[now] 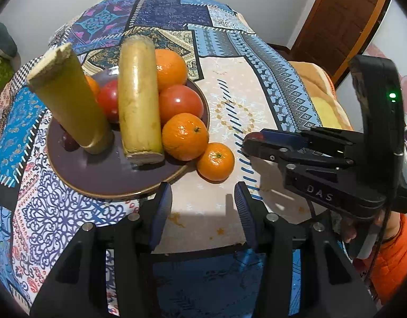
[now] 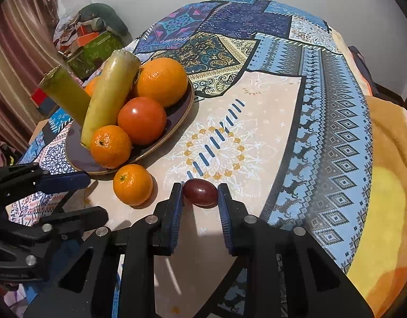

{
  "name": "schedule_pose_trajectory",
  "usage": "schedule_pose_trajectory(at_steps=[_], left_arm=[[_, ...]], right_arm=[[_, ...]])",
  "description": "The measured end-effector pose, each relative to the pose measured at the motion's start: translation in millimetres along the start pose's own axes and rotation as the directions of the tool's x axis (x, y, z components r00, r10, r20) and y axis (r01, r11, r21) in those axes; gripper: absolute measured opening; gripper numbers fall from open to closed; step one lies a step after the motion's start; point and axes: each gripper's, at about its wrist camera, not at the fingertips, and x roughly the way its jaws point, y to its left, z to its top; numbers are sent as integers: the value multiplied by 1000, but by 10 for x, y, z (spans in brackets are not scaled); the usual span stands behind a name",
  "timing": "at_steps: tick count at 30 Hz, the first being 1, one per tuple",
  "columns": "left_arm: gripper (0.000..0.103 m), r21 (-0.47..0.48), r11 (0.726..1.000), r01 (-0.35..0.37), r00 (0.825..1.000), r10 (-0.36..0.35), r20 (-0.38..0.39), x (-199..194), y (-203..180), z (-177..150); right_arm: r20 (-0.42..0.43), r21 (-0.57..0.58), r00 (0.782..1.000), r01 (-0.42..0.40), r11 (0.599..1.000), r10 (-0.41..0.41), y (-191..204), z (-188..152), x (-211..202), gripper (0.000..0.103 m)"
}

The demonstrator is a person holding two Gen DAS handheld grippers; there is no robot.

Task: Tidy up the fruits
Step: 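Move the right gripper to the plum on the cloth and grasp it, then grasp a mandarin with the left gripper while the right holds the plum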

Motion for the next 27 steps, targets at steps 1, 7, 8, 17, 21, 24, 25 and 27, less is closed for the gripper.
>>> schedule_pose_trajectory(at_steps=[1, 7, 8, 17, 21, 24, 25, 27], left_arm=[[49, 0, 1000, 0, 1000, 0, -5, 20, -12, 0], [49, -30, 1000, -1, 1000, 0, -29, 112, -53, 41], [49, -39, 999, 0, 999, -1, -33, 135, -61, 57], [49, -114, 993, -29, 998, 22, -58, 315, -142, 210], [49, -113, 992, -57, 997, 51, -52, 354, -203, 230], [35, -92, 991, -96, 995, 92, -43, 360, -234, 237], [35, -94, 991, -92, 995, 89, -41, 354, -222, 236], [35, -106, 992, -74, 997, 71, -39, 333, -186, 233]], right_arm=[[4, 2, 1000, 1, 1000, -1, -8, -1, -17, 24], [26, 21, 1000, -9, 1000, 8, -59, -52, -148, 24], [32, 21, 999, -9, 1000, 8, -68, -74, -185, 24], [75, 49, 996, -48, 998, 44, -160, -126, -301, 24], [86, 60, 994, -74, 995, 69, -199, -148, -307, 24], [87, 66, 993, -83, 994, 77, -221, -166, -298, 24], [87, 67, 993, -84, 994, 78, -224, -173, -303, 24], [88, 71, 993, -85, 994, 79, -232, -176, -306, 24]])
